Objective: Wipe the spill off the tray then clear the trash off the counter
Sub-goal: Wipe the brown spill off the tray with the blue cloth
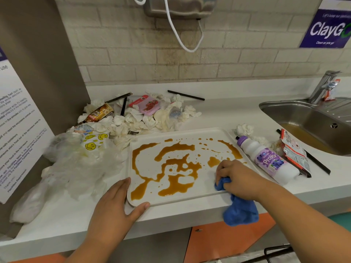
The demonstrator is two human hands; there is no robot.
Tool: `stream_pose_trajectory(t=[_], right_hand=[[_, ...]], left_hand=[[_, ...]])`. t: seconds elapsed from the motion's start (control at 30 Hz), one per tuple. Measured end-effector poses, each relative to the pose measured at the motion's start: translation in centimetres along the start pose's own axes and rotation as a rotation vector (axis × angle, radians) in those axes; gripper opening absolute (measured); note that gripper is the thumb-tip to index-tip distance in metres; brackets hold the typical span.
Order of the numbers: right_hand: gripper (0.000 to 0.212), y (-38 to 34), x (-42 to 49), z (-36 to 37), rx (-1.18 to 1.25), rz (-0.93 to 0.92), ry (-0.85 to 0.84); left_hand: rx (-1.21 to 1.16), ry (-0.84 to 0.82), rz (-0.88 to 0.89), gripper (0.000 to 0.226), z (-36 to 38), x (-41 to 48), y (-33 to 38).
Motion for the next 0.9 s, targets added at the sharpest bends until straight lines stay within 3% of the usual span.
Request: stream_pose_trajectory(t=[0.2,0.5,0.63,0.77,0.9], right_hand=[[0.035,-2.9,0.8,2.4,0.082,-0.125,-0.077],[0.027,1.7,-1.7,-2.8,-0.012,0.221,-0.010],[0.016,-0.1,-2.9,-6.3,0.169,0.253,0.234],[0.024,-3.0,-3.9,-11.2,0.233,0.164,0.503],[0.028,-4.8,-5.3,-14.0,0.488,0.065,0.716]], left_hand=[[0.005,-0.004,0.001,0.098,-0.2,0.0,0.1],[-0.011,0.009,0.016,0.101,-0.3,-0.1,0.0],[-0.012,0.004,0.013,0.100,-0.5,-0.1,0.2],[-0.005,-0.004,0.009,0.096,-0.5,-0.1,0.3],[0.015,-0.002,0.007,0.094,-0.5,-0.1,0.3]])
Point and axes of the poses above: each hand's wrist, its own x-axis towards the middle knuckle, its own z-axis out of the palm, y = z × x, the point moved 3 cm from there along x, towards the middle knuckle, and after that the axes turned 11 degrees about x, right-handed, at the moved point
